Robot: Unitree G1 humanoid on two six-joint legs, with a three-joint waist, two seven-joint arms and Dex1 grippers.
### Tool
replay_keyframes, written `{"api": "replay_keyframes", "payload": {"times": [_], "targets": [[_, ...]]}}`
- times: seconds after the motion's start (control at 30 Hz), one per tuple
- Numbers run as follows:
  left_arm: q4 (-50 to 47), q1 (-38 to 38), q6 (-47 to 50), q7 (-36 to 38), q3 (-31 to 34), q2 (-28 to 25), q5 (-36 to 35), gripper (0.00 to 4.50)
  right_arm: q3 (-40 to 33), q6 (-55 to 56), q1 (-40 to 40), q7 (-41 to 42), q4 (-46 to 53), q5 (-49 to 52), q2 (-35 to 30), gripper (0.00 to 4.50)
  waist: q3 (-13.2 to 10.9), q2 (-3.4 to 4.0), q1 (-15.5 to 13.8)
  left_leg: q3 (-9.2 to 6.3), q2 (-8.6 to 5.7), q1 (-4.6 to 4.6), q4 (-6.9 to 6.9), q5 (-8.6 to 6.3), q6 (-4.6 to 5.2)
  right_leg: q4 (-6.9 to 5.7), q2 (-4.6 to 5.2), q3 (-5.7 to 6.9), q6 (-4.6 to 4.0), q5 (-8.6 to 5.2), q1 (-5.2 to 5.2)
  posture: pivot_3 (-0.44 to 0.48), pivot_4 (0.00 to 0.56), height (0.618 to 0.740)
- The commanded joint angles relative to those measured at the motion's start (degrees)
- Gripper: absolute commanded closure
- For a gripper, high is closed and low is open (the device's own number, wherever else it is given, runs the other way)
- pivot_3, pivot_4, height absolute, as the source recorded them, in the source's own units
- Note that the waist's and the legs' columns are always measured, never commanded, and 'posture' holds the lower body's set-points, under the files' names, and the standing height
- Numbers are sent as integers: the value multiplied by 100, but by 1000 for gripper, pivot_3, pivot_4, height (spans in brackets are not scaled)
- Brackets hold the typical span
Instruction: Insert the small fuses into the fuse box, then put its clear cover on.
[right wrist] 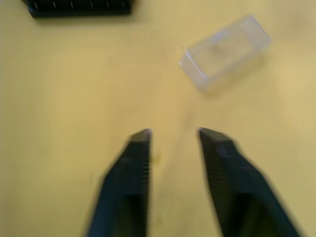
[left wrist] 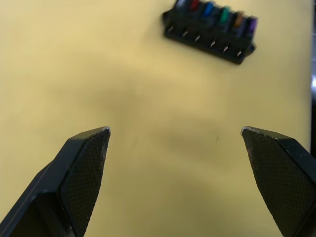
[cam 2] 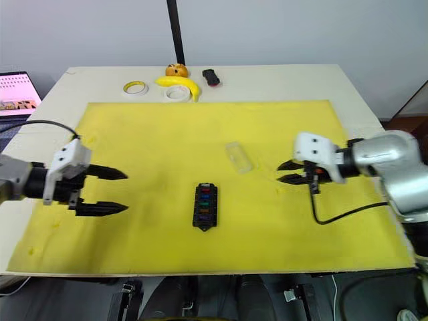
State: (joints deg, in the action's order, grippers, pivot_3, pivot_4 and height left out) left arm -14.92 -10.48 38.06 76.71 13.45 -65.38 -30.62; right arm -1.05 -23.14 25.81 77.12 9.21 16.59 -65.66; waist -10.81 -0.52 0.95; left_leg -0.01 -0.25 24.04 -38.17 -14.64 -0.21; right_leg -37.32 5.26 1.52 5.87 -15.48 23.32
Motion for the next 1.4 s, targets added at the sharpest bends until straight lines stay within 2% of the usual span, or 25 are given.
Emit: {"api": "replay_keyframes", "payload": {"times": [0.03, 0.1, 0.27, 0.37, 0.5, 0.63, 0.87, 1.03, 1.1, 1.27, 1.4], "targets": [[17, 259, -145, 59, 491, -167, -12, 0, -426, 300, -47, 105, -194, 51, -221, 1095, 0, 0, -5, 1, 0, -5, 0, 0, 0, 0, 0, -1, 0, 0, -4, 0, 150, 740], [-37, 372, -131, 43, 580, -171, -65, 0, -474, 412, -76, 71, -328, -16, -257, 29, 0, 0, -15, 3, 0, -5, 0, 0, -1, 1, 2, -3, 0, 0, -5, 0, 150, 740], [-484, 434, 55, -165, 515, 14, -339, 0, -336, 501, 5, -74, -339, -61, -119, 29, -1, 1, -24, 4, -1, -3, 1, 0, -1, 2, 6, -4, -1, 0, -3, 0, 150, 740], [-1107, 593, 177, -539, 391, 346, -560, 0, -134, 312, 226, -279, -106, -34, 129, 29, 0, 1, -14, 5, -3, -3, 1, 0, -1, 3, 12, -4, 0, 0, -4, 0, 150, 740], [-2288, 843, 663, -1800, 67, 1326, -1028, 0, 166, -95, 533, -555, 434, 91, 571, 29, 0, 2, -8, 5, -1, -3, 1, 0, -1, 0, 21, -9, 0, 1, -2, 0, 150, 740], [-2972, 920, 1130, -3414, -771, 2366, -715, 0, 483, -406, 926, -718, 629, 74, 935, 29, 2, 3, -39, 2, -6, -2, -4, 0, -1, -2, 19, -16, 1, 2, -6, 0, 150, 740], [-3573, 1123, 1668, -4805, -1533, 3213, -622, 0, 984, -621, 1594, -797, 430, -106, 1323, 29, 4, -5, -36, -2, -14, -2, -5, 0, -1, 0, 21, -15, 1, 2, -10, 0, 150, 740], [-3840, 1319, 1731, -5255, -1595, 3317, -584, 0, 1359, -985, 1992, -1018, 100, -468, 1511, 29, 4, -4, -29, -1, -11, -7, -3, 0, -1, -1, 17, -14, -1, 1, -11, 0, 150, 740], [-3947, 1488, 1694, -5192, -1337, 3209, -751, 0, 1631, -1690, 2263, -1327, -147, -675, 1736, 29, 4, -4, -16, 0, -12, -7, -4, 0, -1, -1, 18, -13, -1, 1, -11, 0, 150, 740], [-4089, 1764, 1516, -4594, -424, 2706, -1412, 0, 1960, -3838, 2899, -1966, -656, -649, 2497, 29, 5, -3, -15, -1, -8, -7, -2, 1, -3, -1, 20, -14, -8, 2, -6, 0, 150, 740], [-4053, 2017, 1330, -3794, 168, 1950, -1731, 0, 2106, -4720, 3151, -2326, -910, -635, 2848, 29, 5, -2, -38, -1, -13, 2, 2, 0, -3, 10, 28, -13, -20, -5, -3, 0, 150, 740]]}}
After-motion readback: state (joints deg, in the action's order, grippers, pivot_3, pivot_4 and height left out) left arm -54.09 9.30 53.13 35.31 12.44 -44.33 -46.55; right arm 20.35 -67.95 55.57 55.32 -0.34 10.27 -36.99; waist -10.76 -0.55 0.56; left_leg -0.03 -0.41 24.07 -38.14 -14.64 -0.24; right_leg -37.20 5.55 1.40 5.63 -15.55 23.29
